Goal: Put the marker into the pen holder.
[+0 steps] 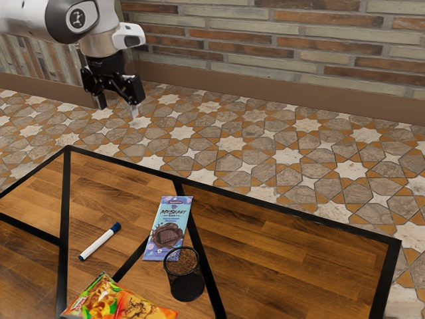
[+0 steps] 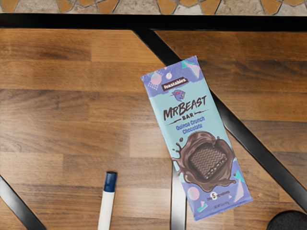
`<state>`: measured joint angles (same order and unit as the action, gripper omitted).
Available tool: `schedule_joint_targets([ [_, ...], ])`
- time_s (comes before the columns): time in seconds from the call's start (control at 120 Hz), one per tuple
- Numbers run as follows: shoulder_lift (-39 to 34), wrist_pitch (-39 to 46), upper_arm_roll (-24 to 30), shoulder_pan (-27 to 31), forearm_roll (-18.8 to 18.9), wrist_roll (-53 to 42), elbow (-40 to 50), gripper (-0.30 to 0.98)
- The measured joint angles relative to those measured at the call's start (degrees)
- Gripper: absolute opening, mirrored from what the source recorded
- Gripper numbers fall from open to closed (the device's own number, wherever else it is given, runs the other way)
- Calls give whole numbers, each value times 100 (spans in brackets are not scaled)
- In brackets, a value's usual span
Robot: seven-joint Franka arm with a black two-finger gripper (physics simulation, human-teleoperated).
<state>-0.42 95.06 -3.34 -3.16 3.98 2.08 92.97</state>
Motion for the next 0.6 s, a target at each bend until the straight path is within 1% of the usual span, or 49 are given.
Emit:
schedule_joint_targets([
  [0.183, 11, 71, 31, 93, 9, 53, 36, 69],
  [0.325, 209, 392, 48, 177, 31, 85, 494, 69],
  [0.533, 307, 742, 18, 340, 31, 143, 1092, 69],
  [0.6, 311, 866, -99, 320, 43, 175, 1397, 69],
])
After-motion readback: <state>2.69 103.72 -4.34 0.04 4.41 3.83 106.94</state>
